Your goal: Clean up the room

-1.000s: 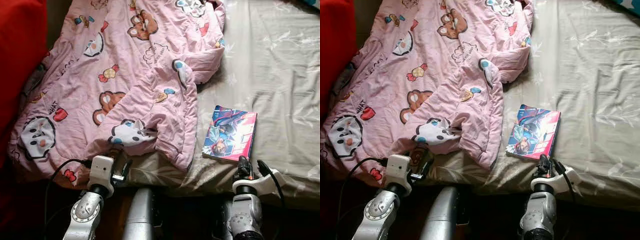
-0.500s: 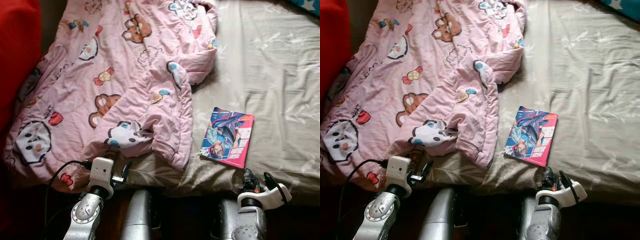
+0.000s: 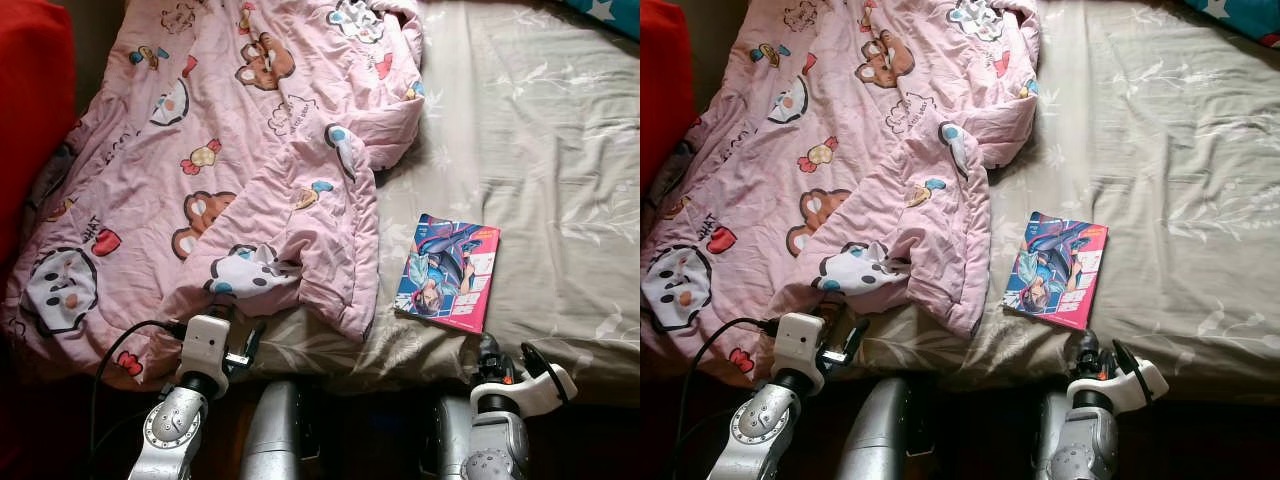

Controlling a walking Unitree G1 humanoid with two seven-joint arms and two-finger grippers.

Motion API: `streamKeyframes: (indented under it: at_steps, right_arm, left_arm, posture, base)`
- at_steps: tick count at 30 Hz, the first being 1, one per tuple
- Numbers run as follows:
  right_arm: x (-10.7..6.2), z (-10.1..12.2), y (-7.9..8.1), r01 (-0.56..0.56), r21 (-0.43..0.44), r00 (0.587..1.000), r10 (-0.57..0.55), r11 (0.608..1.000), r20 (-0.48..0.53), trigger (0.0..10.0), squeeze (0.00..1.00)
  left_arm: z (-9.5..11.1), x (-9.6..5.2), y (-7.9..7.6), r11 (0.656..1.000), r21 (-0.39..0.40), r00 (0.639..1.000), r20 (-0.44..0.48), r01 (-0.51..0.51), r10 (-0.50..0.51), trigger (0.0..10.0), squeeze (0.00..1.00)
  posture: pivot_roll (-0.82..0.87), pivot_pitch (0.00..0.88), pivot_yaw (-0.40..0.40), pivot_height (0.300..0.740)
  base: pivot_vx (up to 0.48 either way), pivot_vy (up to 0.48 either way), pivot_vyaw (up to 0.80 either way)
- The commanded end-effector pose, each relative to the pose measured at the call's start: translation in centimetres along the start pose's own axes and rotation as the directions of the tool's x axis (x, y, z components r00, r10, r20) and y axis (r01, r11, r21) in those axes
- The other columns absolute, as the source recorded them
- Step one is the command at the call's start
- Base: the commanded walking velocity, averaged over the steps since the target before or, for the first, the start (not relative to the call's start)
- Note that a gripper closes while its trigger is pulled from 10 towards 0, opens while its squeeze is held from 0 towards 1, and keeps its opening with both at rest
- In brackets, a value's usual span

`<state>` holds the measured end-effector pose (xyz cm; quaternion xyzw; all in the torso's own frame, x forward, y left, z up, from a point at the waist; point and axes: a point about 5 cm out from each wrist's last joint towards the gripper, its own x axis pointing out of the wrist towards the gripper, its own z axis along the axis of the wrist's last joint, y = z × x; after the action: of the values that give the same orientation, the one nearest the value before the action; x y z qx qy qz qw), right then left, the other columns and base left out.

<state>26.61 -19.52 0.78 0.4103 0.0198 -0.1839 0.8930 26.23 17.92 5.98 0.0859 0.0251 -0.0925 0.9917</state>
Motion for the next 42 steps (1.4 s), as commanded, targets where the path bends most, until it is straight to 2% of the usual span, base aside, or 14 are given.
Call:
streamKeyframes:
  at_steps: [1,2,10,16,24,32,42]
  right_arm:
    - [-0.2,-0.7,0.3,-0.007,0.004,1.000,0.007,1.000,-0.020,10.0,0.87]
    - [0.3,-0.2,0.4,-0.005,-0.005,1.000,0.005,1.000,-0.009,10.0,0.00]
    - [2.3,1.8,1.0,-0.022,0.007,1.000,0.022,1.000,0.021,10.0,0.00]
    - [3.1,1.8,1.5,-0.025,0.019,1.000,0.025,1.000,0.000,10.0,0.00]
    - [3.1,1.3,1.7,-0.034,0.039,0.999,0.035,0.999,-0.022,10.0,0.00]
    - [2.3,0.9,-0.2,0.010,0.046,1.000,-0.009,0.999,-0.026,10.0,0.00]
    - [1.9,0.8,-0.8,0.025,0.052,0.999,-0.024,0.998,-0.028,10.0,0.00]
  left_arm:
    - [-1.3,-1.1,0.4,1.000,0.007,0.999,-0.053,-0.008,0.008,10.0,0.00]
    - [-1.3,-1.1,0.4,1.000,0.008,0.999,-0.052,-0.008,0.008,10.0,0.00]
    - [-1.4,-1.8,0.6,1.000,0.015,0.998,-0.059,-0.011,0.012,10.0,0.00]
    - [-1.5,-2.8,0.9,1.000,0.027,0.997,-0.073,-0.012,0.014,10.0,0.00]
    - [-1.6,-4.0,1.7,0.999,0.047,0.995,-0.093,-0.018,0.022,10.0,0.00]
    - [-1.5,-5.0,1.9,0.998,0.053,0.993,-0.113,-0.012,0.018,10.0,0.00]
    - [-1.4,-5.7,2.1,0.998,0.058,0.992,-0.128,-0.011,0.019,10.0,0.00]
  posture:
    - [0.02,0.292,0.169,0.628]
    - [0.02,0.294,0.170,0.628]
    - [0.04,0.316,0.180,0.628]
    - [0.07,0.339,0.197,0.628]
    - [0.10,0.369,0.217,0.628]
    - [0.12,0.389,0.232,0.628]
    - [0.13,0.402,0.242,0.628]
  base:
    - [0.000,0.000,0.00]
    - [0.000,0.000,0.00]
    - [0.000,0.000,0.00]
    - [0.000,0.000,0.00]
    - [0.000,0.000,0.00]
    - [0.000,0.000,0.00]
    - [0.000,0.000,0.00]
